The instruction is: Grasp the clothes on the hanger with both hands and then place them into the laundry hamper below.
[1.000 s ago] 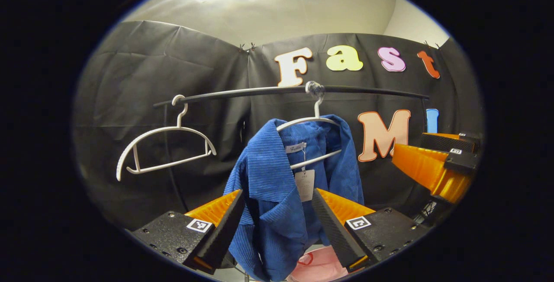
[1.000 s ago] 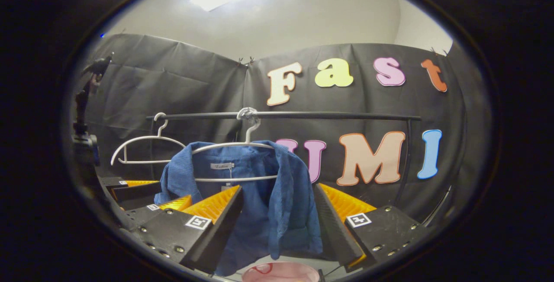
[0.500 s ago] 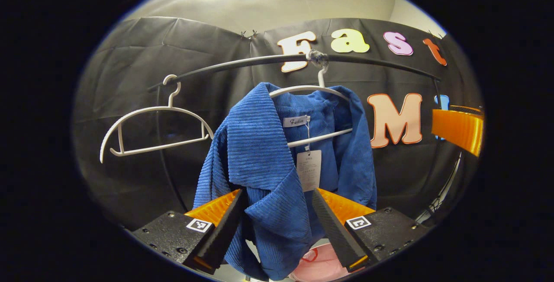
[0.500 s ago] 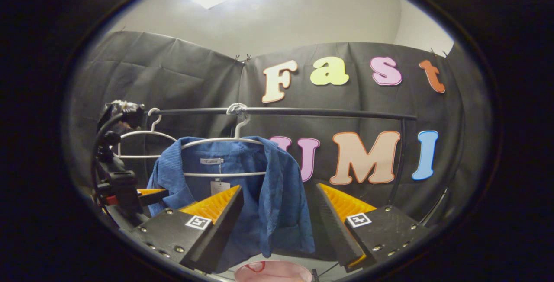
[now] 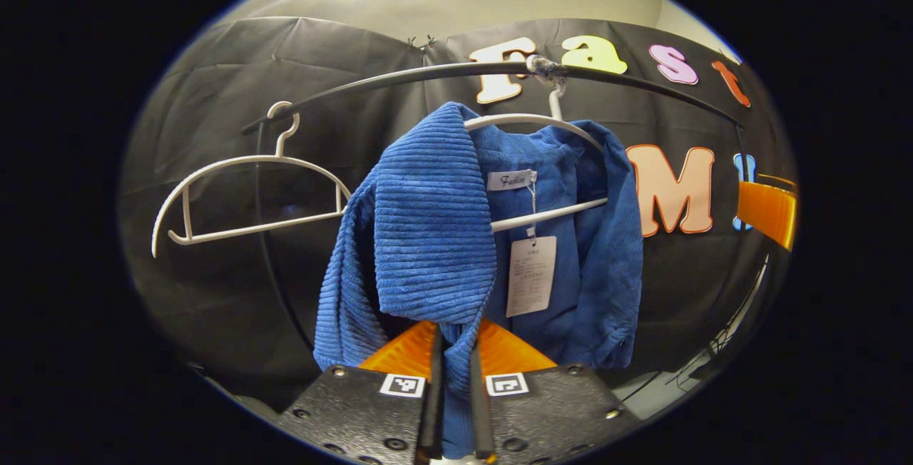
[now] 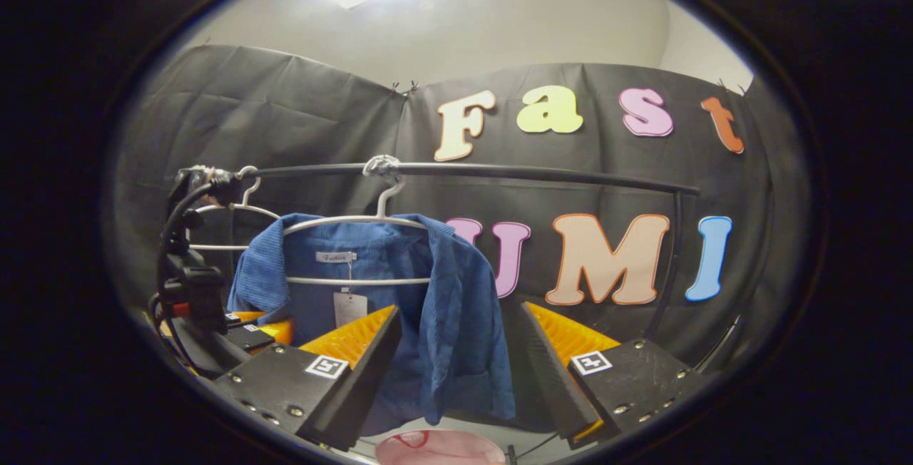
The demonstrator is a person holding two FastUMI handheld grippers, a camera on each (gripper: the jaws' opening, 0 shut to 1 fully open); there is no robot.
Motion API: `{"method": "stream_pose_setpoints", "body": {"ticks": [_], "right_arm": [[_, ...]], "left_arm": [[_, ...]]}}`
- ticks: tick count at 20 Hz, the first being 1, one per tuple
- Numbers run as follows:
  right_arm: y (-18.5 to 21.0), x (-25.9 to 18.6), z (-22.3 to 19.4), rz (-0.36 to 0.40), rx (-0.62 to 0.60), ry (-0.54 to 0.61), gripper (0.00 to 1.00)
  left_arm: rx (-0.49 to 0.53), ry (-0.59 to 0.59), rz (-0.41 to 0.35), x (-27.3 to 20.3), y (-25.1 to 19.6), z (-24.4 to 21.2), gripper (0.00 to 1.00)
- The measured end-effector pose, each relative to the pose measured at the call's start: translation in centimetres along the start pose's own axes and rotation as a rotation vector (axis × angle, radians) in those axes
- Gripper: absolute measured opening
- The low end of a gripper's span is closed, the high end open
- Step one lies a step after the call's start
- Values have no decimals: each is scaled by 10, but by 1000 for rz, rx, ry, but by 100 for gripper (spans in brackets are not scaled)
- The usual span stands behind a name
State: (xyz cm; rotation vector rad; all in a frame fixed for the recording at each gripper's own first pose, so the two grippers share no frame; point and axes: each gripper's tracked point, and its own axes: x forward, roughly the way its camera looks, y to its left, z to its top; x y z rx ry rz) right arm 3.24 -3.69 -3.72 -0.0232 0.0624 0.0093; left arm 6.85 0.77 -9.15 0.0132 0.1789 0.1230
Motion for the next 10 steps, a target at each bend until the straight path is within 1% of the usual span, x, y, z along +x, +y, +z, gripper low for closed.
{"method": "stream_pose_setpoints", "body": {"ticks": [2, 4, 6, 7, 8, 10], "right_arm": [[3, 9, -9, 17, 0, 15, 95], [8, 20, -20, 34, -12, 35, 95], [16, 33, -31, 55, -27, 52, 95], [21, 41, -37, 65, -33, 59, 95], [24, 49, -43, 73, -38, 64, 98], [29, 63, -54, 82, -48, 76, 98]], "left_arm": [[-4, 1, -14, -1, -1, 1, 10], [6, -3, -38, -3, -3, 2, 9], [15, -6, -58, -4, -2, 2, 6], [17, -4, -67, -4, -4, 2, 9], [18, -1, -74, -5, -4, 1, 9], [18, 3, -87, -6, -4, 2, 7]]}}
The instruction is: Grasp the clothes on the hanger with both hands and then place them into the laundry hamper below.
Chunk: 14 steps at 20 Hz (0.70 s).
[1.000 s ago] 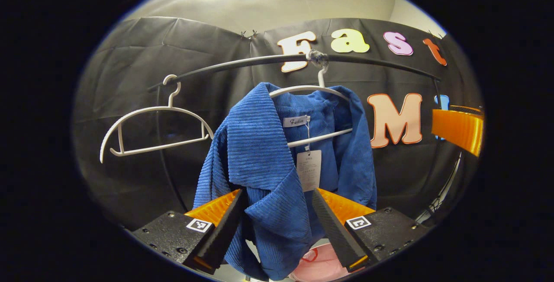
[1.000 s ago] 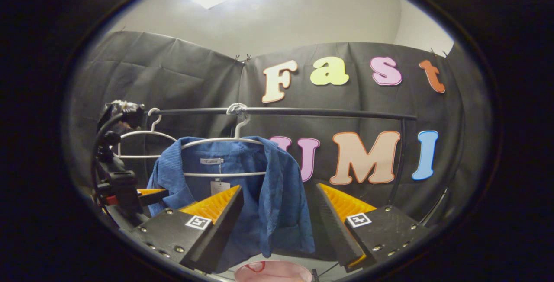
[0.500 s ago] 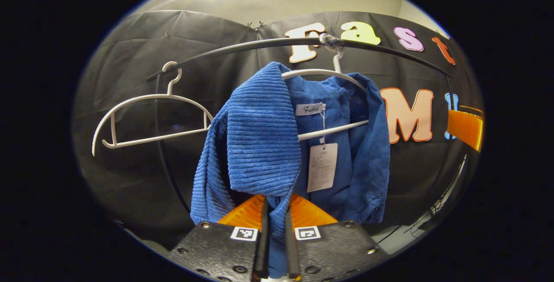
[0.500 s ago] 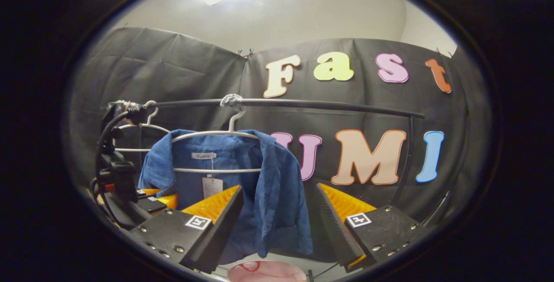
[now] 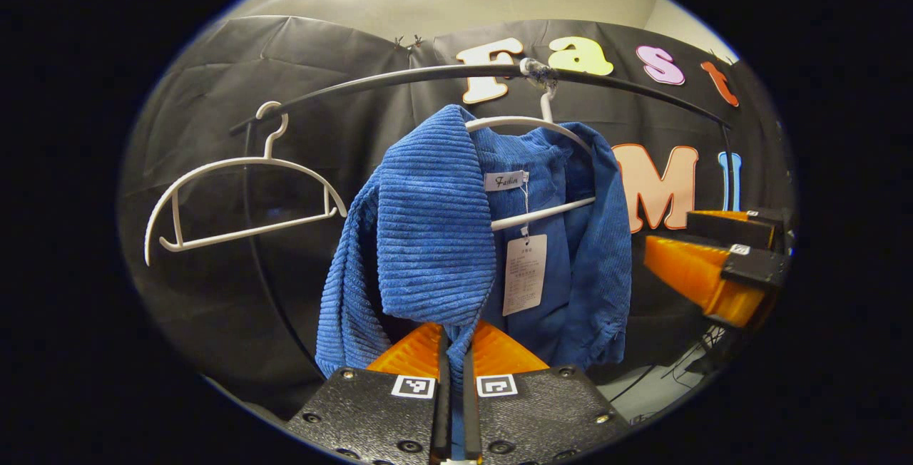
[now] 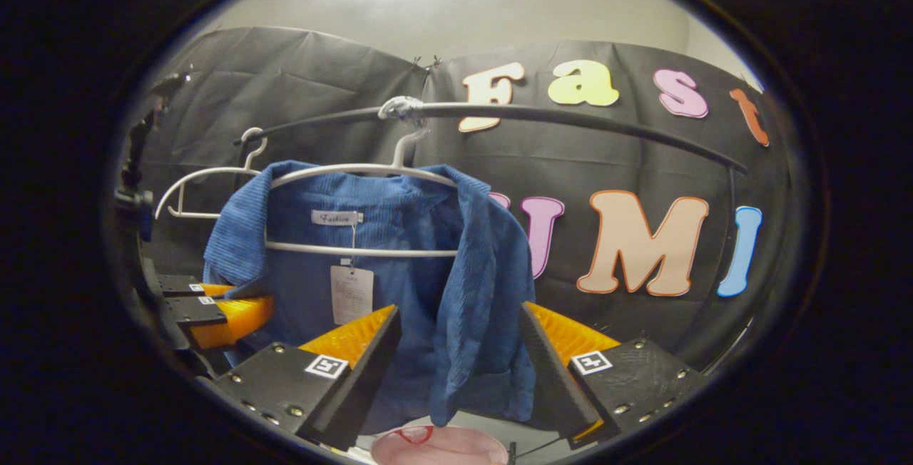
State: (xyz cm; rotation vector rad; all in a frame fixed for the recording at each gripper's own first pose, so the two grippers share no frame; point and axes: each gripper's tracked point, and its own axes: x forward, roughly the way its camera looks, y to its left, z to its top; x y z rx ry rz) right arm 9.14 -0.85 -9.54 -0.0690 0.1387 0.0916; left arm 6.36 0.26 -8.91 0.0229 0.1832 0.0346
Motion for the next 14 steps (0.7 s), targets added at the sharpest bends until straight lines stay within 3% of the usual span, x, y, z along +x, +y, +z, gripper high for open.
{"method": "stream_pose_setpoints", "body": {"ticks": [9, 11, 14], "right_arm": [[-9, 79, -32, -79, -27, 40, 100], [-11, 93, -39, -89, -17, 52, 95], [-12, 107, -50, -87, 1, 74, 100]], "left_arm": [[26, 9, -26, -2, 2, 1, 6], [18, 11, -24, -2, 4, 2, 6], [22, 11, -16, -2, 6, 2, 7]]}}
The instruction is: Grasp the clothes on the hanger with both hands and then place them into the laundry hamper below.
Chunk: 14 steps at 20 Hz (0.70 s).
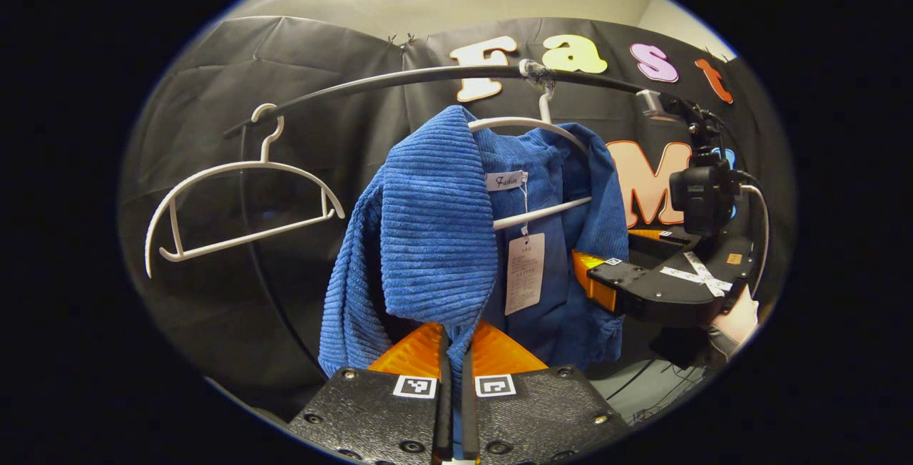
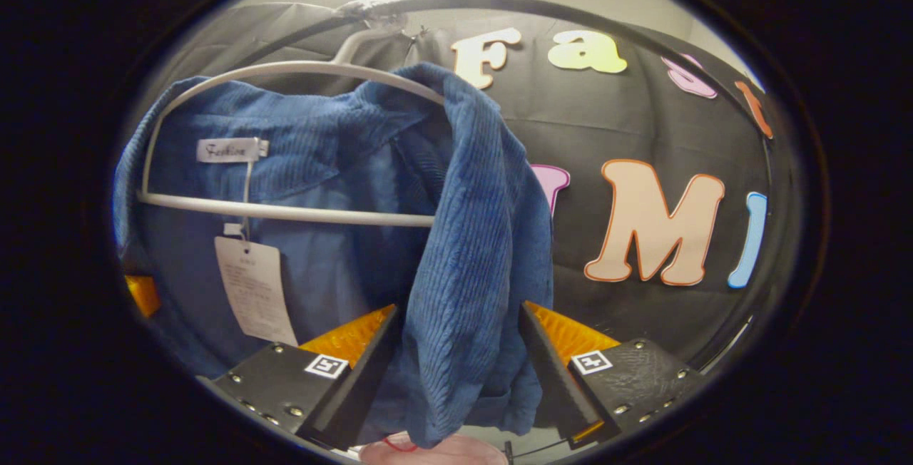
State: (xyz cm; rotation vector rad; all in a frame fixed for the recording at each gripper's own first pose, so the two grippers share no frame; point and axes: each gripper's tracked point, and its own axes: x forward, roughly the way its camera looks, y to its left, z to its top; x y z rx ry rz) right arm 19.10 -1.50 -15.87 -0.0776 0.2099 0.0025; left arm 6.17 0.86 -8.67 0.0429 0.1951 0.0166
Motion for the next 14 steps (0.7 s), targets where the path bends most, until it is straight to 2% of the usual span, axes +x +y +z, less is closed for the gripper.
{"method": "stream_pose_setpoints", "body": {"ticks": [1, 2, 3, 5, 6, 8, 10, 14], "right_arm": [[0, 3, -2, 0, 4, 8, 97], [4, 5, -6, 10, 8, 18, 82], [5, 8, -9, 15, 7, 27, 80], [-2, 9, -11, -6, -5, 35, 65], [-4, 11, -13, -13, -5, 37, 45], [-12, 12, -13, -30, -1, 48, 7], [-21, 13, -10, -40, 4, 47, 7], [-43, 14, 21, -75, 3, -25, 7]], "left_arm": [[2, -1, 2, 0, 1, 0, 7], [5, -1, 4, 1, 2, 1, 6], [6, -1, 5, 0, 2, 0, 6], [6, -4, 6, -1, 3, 1, 6], [8, -5, 8, -1, 4, 1, 4], [18, -10, 21, -4, 8, 3, 7], [24, -16, 30, -7, 12, 5, 6], [8, -27, 45, -16, 23, 15, 6]]}}
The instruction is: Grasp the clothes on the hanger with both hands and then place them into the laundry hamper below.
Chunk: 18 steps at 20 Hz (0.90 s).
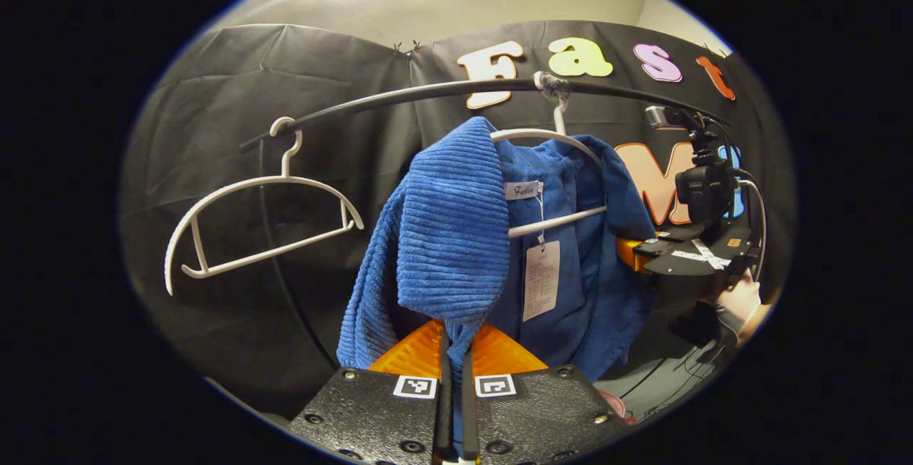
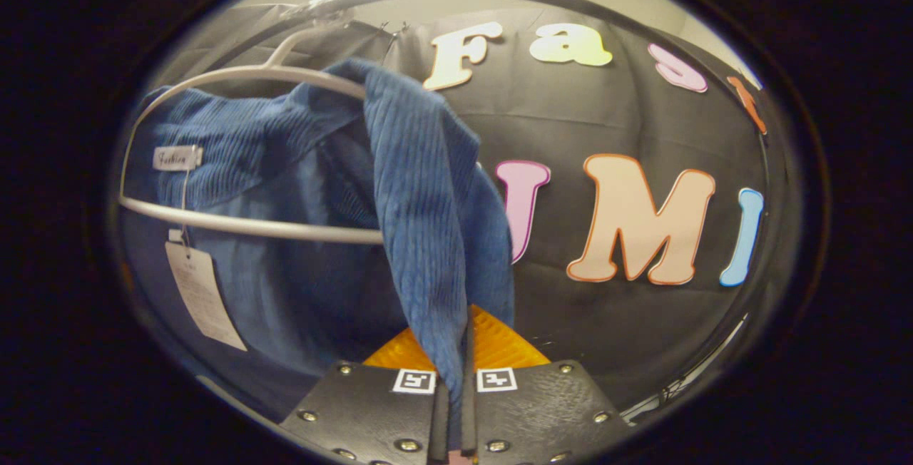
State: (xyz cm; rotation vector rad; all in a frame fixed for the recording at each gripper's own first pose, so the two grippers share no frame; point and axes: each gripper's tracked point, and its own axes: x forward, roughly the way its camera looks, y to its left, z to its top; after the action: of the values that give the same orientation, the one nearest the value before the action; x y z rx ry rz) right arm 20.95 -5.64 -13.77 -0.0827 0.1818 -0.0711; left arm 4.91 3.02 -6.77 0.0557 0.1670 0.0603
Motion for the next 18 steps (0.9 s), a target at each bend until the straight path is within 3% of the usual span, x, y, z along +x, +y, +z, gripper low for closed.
{"method": "stream_pose_setpoints", "body": {"ticks": [13, 18], "right_arm": [[-39, 17, 64, -55, 14, -110, 7], [-41, 28, 63, -42, 1, -104, 7]], "left_arm": [[-112, -9, 31, -35, 47, 40, 4], [-117, -19, 32, -43, 55, 54, 6]]}}
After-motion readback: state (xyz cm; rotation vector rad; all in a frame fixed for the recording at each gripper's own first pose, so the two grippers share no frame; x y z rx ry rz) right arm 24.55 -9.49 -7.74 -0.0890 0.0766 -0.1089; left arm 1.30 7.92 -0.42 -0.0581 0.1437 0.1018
